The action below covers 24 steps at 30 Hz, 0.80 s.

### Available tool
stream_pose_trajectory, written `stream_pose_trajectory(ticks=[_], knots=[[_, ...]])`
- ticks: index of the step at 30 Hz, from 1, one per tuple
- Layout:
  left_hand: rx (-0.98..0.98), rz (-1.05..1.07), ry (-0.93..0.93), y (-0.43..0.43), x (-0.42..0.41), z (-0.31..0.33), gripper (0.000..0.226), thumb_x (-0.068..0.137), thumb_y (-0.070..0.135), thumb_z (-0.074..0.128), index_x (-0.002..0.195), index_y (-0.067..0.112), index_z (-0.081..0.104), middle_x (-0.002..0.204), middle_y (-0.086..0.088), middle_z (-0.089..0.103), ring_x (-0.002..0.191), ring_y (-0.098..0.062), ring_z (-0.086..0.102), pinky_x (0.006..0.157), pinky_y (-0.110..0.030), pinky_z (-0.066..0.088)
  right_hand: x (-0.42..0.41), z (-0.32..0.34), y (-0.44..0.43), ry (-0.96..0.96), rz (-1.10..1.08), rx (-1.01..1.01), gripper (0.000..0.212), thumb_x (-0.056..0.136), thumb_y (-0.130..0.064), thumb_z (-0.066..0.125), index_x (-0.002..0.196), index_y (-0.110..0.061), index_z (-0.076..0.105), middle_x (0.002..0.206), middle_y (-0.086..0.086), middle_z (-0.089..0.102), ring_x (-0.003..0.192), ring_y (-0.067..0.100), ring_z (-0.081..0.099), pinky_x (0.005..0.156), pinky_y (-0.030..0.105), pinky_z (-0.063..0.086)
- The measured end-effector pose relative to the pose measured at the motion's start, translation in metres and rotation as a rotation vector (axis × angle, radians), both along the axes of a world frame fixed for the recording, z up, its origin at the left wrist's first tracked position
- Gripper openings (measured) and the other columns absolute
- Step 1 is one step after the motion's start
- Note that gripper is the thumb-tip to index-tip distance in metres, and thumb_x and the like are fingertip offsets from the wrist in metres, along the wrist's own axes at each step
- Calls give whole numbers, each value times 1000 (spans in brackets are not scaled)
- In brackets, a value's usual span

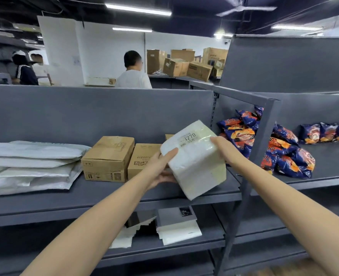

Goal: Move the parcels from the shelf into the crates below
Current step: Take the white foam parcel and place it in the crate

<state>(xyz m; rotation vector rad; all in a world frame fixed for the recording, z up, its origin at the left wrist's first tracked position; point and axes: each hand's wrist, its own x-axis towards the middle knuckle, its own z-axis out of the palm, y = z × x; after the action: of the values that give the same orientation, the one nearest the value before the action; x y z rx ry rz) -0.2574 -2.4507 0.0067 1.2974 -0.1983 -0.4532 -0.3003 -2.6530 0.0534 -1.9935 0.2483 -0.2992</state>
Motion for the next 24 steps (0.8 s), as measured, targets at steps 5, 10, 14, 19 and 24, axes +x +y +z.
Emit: stream_pose_trajectory(ticks=[5, 10, 14, 19, 24], knots=[[107, 14, -261, 27, -27, 3, 52, 82, 27, 72, 129, 28, 48, 118, 3, 64, 93, -16, 69, 65, -36, 59, -44, 12, 20, 67, 118, 298, 37, 97, -47, 38, 107, -18, 59, 99, 2, 67, 83, 13, 64, 67, 22, 53], [153, 22, -533, 70, -60, -3, 47, 79, 13, 74, 118, 28, 52, 113, 9, 64, 100, 2, 61, 77, -24, 56, -68, 12, 47, 225, 145, 436, 61, 84, -68, 44, 115, -20, 65, 117, 9, 68, 104, 27, 66, 89, 45, 51], [134, 28, -608, 114, -77, -14, 67, 72, 6, 79, 130, 19, 47, 118, 9, 61, 103, 4, 60, 74, -11, 49, -81, 8, 81, 373, 211, 620, 85, 75, -82, 39, 122, -17, 63, 123, 13, 64, 117, 36, 57, 100, 56, 40], [206, 21, -672, 169, -94, -30, 88, 67, 21, 84, 140, 33, 36, 133, 15, 52, 119, 1, 51, 93, -10, 45, -109, -1, 146, 312, 165, 604, 28, 78, -40, 54, 91, -17, 62, 88, 7, 67, 83, 27, 62, 86, 39, 46], [185, -17, -643, 211, -107, -38, 73, 76, 36, 75, 137, 32, 38, 137, 13, 48, 123, -1, 48, 100, -23, 43, -129, -25, 196, 146, 80, 681, 26, 86, -32, 42, 90, -14, 60, 76, 8, 66, 74, 25, 60, 76, 35, 46]])
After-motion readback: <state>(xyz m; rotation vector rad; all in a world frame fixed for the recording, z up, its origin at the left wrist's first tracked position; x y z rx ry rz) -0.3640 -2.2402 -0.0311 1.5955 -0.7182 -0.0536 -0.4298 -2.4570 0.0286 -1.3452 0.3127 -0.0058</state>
